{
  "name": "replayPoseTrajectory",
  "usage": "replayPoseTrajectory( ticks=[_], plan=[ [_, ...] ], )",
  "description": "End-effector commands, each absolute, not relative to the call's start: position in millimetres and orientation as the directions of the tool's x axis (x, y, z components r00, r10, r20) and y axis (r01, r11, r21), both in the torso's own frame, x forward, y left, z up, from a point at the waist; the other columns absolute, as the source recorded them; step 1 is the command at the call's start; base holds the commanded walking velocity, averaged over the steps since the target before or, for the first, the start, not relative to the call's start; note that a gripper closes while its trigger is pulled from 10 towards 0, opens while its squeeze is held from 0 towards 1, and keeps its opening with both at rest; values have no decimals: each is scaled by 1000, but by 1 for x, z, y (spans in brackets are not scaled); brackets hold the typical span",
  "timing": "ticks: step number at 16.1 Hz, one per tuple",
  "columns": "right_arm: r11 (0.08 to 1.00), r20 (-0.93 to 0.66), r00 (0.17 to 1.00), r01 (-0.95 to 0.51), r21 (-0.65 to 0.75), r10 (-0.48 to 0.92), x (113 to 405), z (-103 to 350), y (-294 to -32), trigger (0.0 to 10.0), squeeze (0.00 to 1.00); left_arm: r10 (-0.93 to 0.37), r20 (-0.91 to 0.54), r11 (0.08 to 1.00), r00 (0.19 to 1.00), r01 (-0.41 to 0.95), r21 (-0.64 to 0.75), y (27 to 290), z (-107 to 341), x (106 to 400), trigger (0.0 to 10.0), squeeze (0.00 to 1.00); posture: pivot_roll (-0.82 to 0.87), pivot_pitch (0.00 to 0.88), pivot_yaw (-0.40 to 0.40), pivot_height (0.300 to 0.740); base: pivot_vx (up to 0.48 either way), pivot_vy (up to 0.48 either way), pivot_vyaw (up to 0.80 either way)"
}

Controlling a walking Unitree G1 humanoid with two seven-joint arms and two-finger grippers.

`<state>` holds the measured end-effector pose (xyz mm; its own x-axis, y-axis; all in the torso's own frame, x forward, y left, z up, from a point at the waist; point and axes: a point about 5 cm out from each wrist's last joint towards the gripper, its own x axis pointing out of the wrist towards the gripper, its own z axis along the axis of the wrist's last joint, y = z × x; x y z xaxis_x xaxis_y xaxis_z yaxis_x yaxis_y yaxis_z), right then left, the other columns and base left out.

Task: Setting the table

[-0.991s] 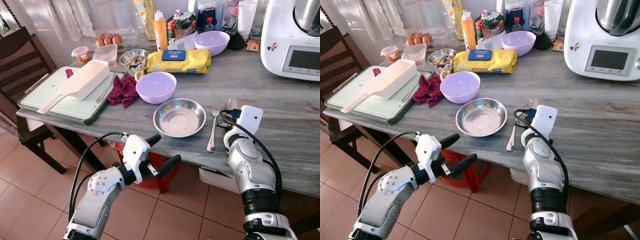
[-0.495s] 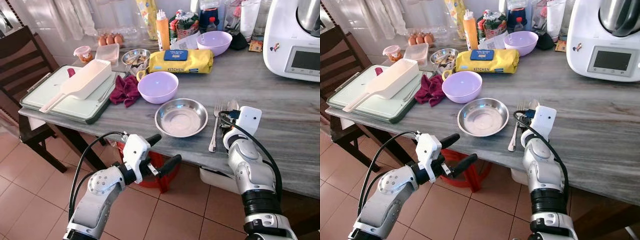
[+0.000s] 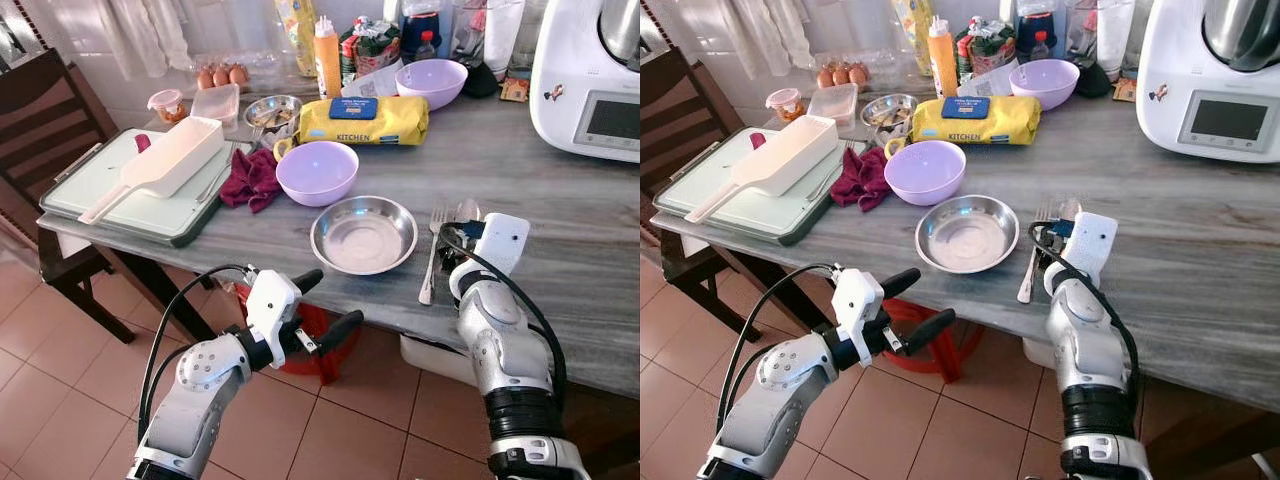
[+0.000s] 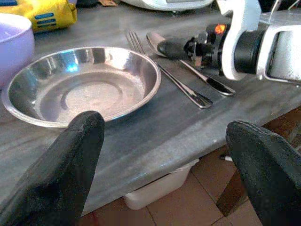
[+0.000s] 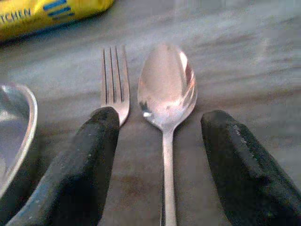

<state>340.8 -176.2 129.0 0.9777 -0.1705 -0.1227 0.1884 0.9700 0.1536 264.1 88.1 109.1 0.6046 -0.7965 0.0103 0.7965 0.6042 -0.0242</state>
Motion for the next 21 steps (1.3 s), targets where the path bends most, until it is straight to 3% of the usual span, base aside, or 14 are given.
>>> replayPoseTrajectory(
  ticks=[1,5,9,11,14,21],
  plan=[
    [964,-79,980,194,180,-182,341,137,-175,10000,1000,-799,-2,601,601,799,-11,90,107,265,10000,0,-104,85,153,740,0,0,0],
    [967,37,984,162,198,-173,343,158,-172,10000,1000,-797,-3,604,604,797,-13,90,103,266,10000,0,-105,82,151,740,0,0,0],
    [984,139,977,151,91,-163,340,174,-170,10000,1000,-796,-2,605,605,796,-14,90,101,266,10000,0,-106,77,148,740,0,0,0],
    [986,261,951,165,16,-163,333,197,-173,10000,1000,-796,2,606,606,796,-15,90,99,265,10000,0,-110,75,146,740,0,0,0],
    [988,305,940,155,9,-150,327,209,-178,10000,1000,-796,8,605,606,796,-14,88,100,266,10000,0,-120,72,141,740,0,0,0],
    [992,199,976,107,-63,-92,298,177,-190,10000,1000,-775,38,630,630,776,-18,86,101,267,10000,0,-147,69,127,740,0,0,0]
  ],
)
